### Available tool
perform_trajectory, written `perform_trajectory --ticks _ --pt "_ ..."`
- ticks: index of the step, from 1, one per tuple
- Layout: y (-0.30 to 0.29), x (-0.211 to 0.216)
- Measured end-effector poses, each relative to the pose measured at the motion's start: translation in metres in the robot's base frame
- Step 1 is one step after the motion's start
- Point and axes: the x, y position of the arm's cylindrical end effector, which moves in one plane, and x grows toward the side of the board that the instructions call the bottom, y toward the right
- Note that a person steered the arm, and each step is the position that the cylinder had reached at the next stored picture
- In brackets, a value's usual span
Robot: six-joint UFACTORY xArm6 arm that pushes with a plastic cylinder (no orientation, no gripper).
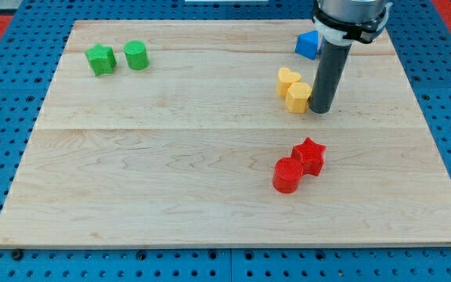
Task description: Slide the yellow hexagon up a bit along with yellow heart
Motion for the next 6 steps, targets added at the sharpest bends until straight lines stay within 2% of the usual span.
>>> perform_trajectory --ticks 3,4,6 --pt "-0.015 -0.004" --pt "-0.015 -0.021" --pt "-0.068 -0.044"
